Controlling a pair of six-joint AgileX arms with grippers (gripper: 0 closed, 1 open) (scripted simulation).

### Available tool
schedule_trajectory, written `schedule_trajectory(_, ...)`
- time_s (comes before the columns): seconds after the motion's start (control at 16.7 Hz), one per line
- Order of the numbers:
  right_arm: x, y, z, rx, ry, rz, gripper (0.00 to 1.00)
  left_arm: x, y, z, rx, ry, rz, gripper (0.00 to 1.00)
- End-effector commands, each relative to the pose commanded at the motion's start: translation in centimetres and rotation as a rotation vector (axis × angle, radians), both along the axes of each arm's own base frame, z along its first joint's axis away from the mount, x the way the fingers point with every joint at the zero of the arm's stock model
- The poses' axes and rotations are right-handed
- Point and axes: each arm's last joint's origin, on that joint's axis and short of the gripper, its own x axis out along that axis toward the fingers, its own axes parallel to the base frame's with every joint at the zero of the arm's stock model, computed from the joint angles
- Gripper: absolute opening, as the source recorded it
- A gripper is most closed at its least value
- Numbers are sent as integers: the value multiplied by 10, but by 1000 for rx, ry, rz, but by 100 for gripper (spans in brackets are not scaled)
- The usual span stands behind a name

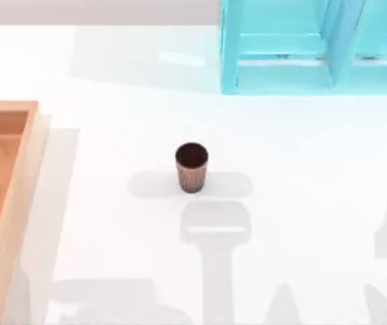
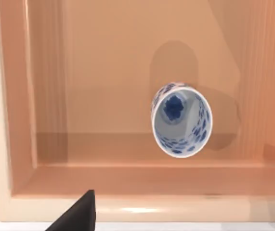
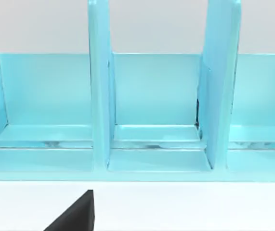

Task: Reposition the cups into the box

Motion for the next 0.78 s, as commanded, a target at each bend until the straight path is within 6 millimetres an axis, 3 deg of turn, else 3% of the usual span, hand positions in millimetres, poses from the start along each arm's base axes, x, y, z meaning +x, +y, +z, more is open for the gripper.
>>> schedule_trajectory(0.18, 0, 0, 0, 0, 0, 0, 100, 24, -6, 7, -22, 22, 0, 100)
schedule_trajectory(0.42, 0, 0, 0, 0, 0, 0, 100, 88, -33, 21, -47, 64, 6, 100)
schedule_trajectory(0.6, 0, 0, 0, 0, 0, 0, 100, 145, -79, 25, -50, 98, 11, 100)
schedule_trajectory(0.78, 0, 0, 0, 0, 0, 0, 100, 191, -149, 14, -41, 136, 9, 100)
